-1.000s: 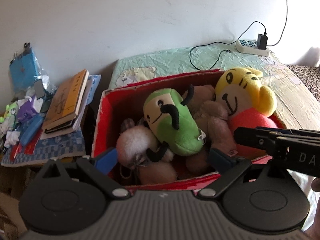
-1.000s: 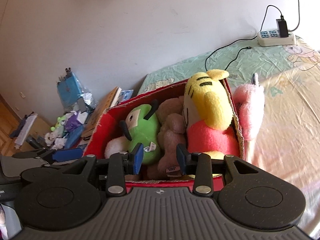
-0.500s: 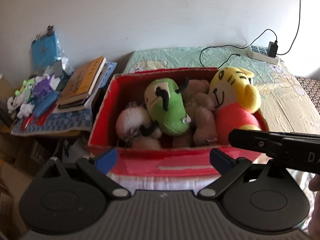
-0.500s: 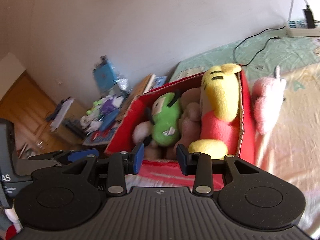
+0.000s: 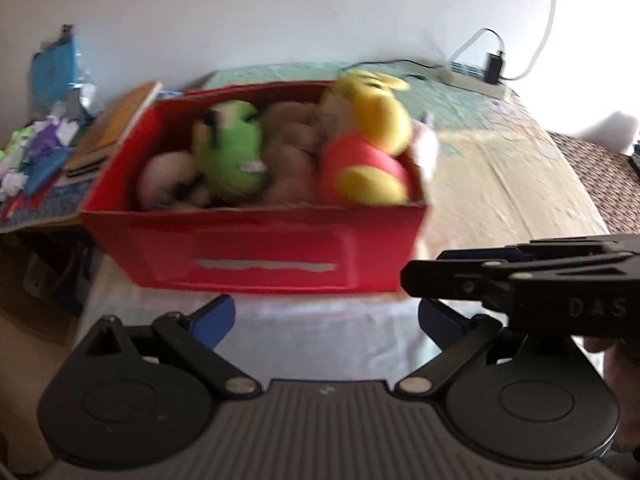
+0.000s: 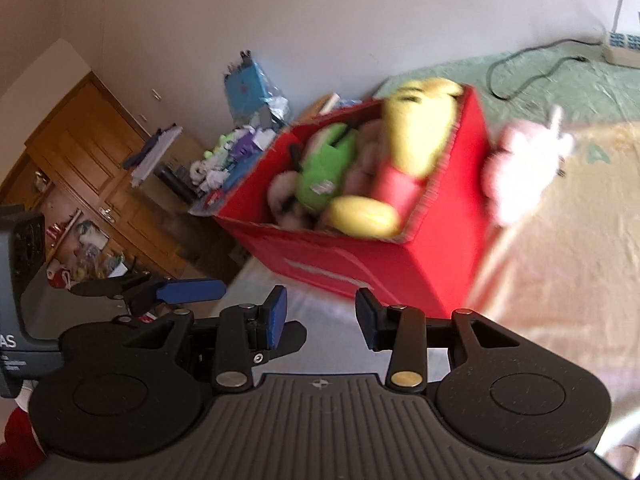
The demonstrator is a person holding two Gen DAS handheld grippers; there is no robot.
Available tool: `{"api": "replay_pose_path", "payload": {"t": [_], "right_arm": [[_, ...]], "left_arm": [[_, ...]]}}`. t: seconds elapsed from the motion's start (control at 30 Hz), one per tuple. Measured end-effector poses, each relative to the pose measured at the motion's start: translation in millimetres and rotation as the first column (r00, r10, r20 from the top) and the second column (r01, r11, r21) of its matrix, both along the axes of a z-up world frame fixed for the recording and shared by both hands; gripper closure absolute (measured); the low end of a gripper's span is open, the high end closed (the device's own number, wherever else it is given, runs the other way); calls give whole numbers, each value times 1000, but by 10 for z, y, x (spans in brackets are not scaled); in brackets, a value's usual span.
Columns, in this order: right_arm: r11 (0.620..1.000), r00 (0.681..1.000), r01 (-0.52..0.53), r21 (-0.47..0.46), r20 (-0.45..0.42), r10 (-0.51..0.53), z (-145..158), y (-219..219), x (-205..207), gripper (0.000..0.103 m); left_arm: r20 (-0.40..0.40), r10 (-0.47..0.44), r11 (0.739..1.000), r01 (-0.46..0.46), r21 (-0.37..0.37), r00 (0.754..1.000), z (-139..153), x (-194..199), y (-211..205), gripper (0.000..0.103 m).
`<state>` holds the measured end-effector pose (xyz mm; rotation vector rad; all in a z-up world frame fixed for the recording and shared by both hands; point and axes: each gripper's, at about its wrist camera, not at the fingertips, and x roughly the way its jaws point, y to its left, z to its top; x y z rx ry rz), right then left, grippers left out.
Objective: Organize objects
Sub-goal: 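Move the right gripper to the white bunny plush and close on it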
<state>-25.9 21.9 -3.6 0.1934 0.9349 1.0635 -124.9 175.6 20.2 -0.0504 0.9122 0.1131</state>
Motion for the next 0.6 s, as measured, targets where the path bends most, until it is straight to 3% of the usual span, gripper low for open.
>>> {"api": "replay_pose_path", "payload": {"t": [0.27, 0.6], "right_arm": [[983, 983, 168, -74, -67, -173, -263, -493, 425, 61], [951, 950, 297, -89, -73, -304, -341, -461, 999, 51]], "left_arm": [[-7, -146, 988, 146, -54, 989, -288, 180, -490, 6], [-57, -344, 938, 340, -69, 937, -763, 562, -807, 8]]}}
